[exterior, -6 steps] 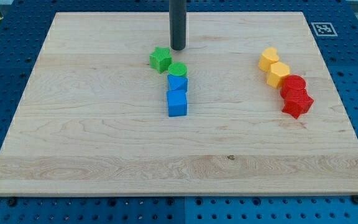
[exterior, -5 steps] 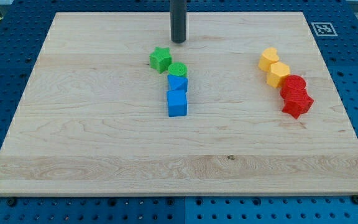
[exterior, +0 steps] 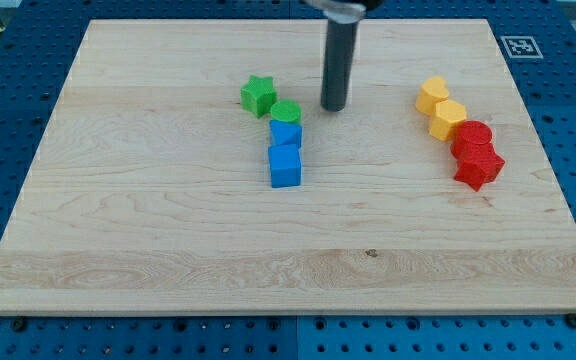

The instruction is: Separate the green blocks

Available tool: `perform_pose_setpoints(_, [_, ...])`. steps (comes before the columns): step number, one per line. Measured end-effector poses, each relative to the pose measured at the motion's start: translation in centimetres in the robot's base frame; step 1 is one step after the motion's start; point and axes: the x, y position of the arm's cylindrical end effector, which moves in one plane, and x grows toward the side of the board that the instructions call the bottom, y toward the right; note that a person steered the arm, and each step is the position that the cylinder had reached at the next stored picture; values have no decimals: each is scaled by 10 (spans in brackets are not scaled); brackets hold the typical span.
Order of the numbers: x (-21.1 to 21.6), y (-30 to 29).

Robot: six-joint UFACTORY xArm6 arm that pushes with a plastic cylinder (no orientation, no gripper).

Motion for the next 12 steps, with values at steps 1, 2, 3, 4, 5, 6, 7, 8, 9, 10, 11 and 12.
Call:
perform_pose_setpoints(1, [3,-61])
perform_pose_setpoints(2, [-11,-120])
perform_pose_setpoints(3, [-61,-136])
perform_pose_setpoints(4, [-69,-121])
perform_pose_setpoints(5, [-52,-85])
perform_pose_setpoints(6, [-45,-34])
perform_pose_setpoints(7, [-48,14])
perform_pose_setpoints(8, [-79,11])
perform_pose_setpoints(9, [-83,-52])
perform_pose_setpoints(10, [-82,-114])
perform_pose_setpoints(11, [-82,-131])
perform_pose_setpoints(12, [-76,-106])
